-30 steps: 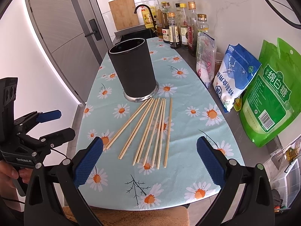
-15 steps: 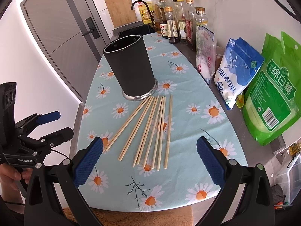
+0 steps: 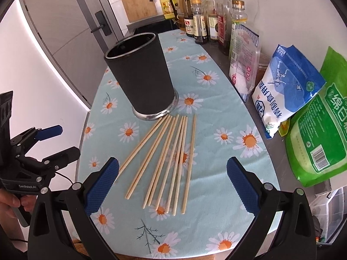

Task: Organize utensils
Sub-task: 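Lower the right gripper onto one wooden chopstick and close it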

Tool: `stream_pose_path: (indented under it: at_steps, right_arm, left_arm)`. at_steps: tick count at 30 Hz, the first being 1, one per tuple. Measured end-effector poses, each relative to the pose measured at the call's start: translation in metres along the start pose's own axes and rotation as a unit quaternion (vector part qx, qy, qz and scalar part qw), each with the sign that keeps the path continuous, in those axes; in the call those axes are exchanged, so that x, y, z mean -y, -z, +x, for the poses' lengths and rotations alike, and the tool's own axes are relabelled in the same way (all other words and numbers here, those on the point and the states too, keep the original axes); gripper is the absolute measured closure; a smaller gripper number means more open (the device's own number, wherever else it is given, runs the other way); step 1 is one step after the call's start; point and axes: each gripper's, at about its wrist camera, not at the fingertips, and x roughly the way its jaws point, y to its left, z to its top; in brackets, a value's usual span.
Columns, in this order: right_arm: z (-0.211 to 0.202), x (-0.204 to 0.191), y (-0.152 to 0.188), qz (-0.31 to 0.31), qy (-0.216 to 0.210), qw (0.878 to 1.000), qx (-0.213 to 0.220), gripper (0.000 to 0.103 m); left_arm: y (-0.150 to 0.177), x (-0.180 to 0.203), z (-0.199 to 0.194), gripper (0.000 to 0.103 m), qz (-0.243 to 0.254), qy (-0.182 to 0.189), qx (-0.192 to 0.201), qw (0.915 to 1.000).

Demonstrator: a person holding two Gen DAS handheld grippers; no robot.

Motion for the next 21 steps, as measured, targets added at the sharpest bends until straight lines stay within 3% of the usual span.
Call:
stream_pose_path:
  at_steps: [9,14,16,21]
  right_arm:
    - [0.047,0.023,-0.022,0.018,-0.003,0.998,-0.062,0.005]
    - [0.078,0.039,-0.036,0.032,-0.011,0.992,-0.124,0.024]
    - [0.09,0.043,-0.039,0.039,-0.019,0.988,-0.151,0.037]
    - [0.11,0.041,-0.049,0.031,-0.001,0.98,-0.197,0.056]
  left_arm:
    - [-0.013,-0.007,0.038,0.006,-0.012,0.028,-0.035,0.9989]
    - [-0.024,-0.011,0.059,0.007,-0.012,0.039,-0.052,0.9978]
    - [-0.027,-0.013,0.069,0.007,-0.016,0.05,-0.066,0.9965]
    - [-0.032,-0.021,0.085,0.007,-0.03,0.048,-0.08,0.9952]
